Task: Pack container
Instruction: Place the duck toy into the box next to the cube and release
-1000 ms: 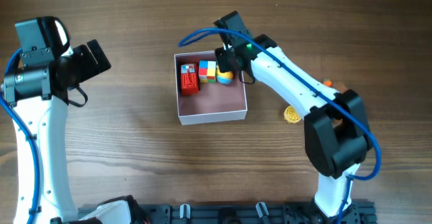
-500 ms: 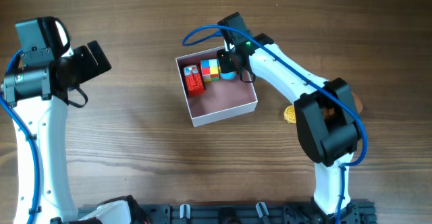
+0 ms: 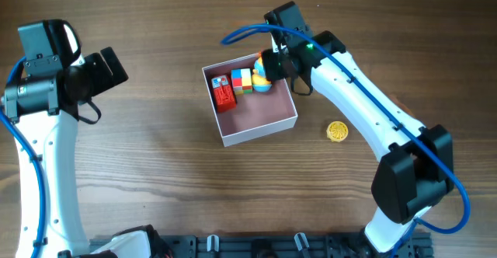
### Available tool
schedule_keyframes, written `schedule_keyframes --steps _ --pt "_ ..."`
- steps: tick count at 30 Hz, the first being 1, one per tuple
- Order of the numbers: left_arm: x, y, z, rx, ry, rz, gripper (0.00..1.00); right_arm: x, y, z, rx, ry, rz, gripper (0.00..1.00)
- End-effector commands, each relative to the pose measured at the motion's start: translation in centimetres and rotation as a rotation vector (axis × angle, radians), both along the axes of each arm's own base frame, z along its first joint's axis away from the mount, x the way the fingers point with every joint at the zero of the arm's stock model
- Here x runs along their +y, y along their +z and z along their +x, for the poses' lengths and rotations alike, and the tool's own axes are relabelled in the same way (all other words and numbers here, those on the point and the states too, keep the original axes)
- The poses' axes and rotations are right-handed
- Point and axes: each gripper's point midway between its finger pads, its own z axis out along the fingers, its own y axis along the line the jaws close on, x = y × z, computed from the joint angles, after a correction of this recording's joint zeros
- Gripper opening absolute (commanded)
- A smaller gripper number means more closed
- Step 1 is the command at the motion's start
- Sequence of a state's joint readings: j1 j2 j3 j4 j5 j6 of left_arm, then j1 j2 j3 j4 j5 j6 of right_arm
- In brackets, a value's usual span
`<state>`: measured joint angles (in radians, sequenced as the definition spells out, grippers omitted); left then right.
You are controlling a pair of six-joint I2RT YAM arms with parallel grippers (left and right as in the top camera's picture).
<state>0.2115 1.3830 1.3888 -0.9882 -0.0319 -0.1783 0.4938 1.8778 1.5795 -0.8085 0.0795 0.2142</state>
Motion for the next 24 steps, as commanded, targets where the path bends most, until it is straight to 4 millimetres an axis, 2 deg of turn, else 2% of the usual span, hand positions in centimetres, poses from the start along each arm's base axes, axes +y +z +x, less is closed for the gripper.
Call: schedule_keyframes --steps 1,5,7,13,19,24 --pt "0.2 -0.2 0.0 0.008 0.014 -0.005 1.00 -0.4 -1.1 -1.0 0.052 0.009 -0.011 0.42" --pt "0.2 -0.2 0.0 0.008 0.014 -0.006 1.00 -0.3 -3.1 -1.9 0.092 0.021 -0.024 0.43" --pt "0.2 -0.2 0.0 0.008 0.014 -0.005 1.00 0.6 -4.4 -2.1 0.102 0.072 -0.049 0.43" --pt "0.2 -0.2 0.0 0.008 0.014 -0.005 1.00 2.2 -5.7 -1.2 0.073 0.101 -0.039 0.45" --pt "0.2 -0.3 -0.1 0.013 0.014 -0.007 1.00 2.1 -10.7 -1.5 0.165 0.091 -0.074 0.45" --pt "0.2 -0.3 -0.2 0.016 0.014 -0.007 1.00 3.0 -11.2 -0.9 0.148 0.092 -0.037 0.46"
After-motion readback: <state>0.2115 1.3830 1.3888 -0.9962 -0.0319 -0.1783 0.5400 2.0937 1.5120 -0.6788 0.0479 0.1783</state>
